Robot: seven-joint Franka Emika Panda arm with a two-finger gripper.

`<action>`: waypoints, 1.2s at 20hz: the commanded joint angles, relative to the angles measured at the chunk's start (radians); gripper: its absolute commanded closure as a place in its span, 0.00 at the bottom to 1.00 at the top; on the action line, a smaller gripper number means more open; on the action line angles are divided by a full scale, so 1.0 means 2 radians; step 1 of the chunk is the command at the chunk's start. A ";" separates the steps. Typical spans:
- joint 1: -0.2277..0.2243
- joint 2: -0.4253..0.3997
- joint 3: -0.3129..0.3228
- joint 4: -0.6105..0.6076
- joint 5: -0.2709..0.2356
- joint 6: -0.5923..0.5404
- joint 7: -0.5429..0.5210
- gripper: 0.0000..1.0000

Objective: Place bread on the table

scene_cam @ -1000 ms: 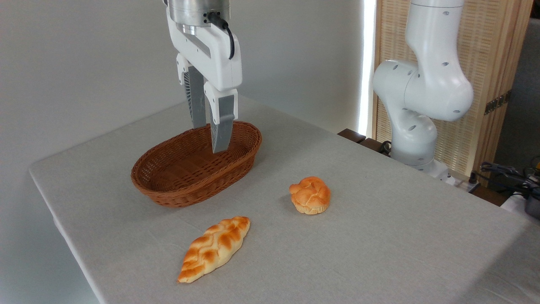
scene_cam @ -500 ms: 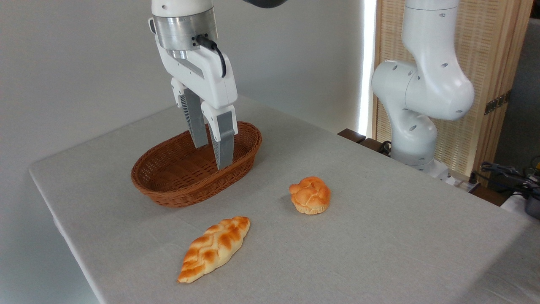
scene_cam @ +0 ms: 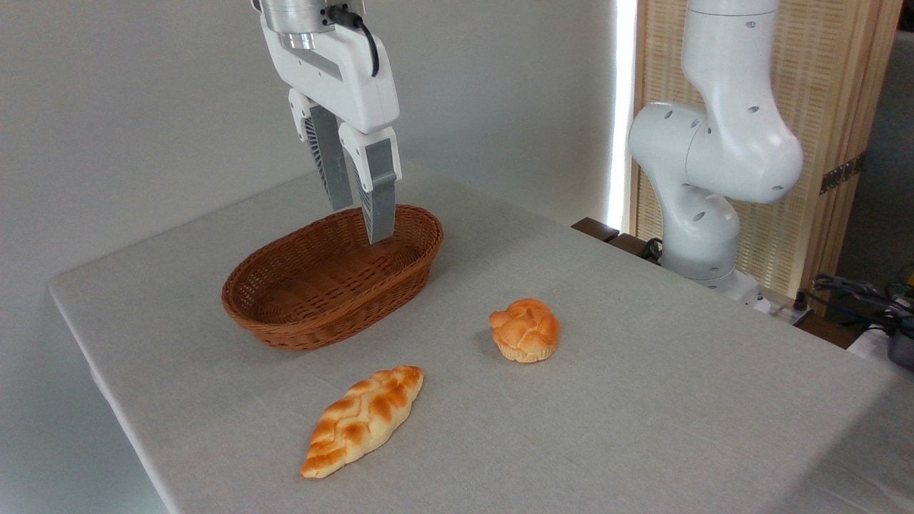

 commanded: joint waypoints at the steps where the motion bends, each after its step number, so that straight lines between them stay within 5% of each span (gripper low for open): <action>1: 0.001 0.004 0.021 0.023 -0.002 -0.015 -0.002 0.00; 6: -0.005 0.009 0.057 0.038 -0.019 -0.016 0.008 0.00; 24: -0.007 0.014 0.057 0.027 -0.011 -0.017 0.022 0.00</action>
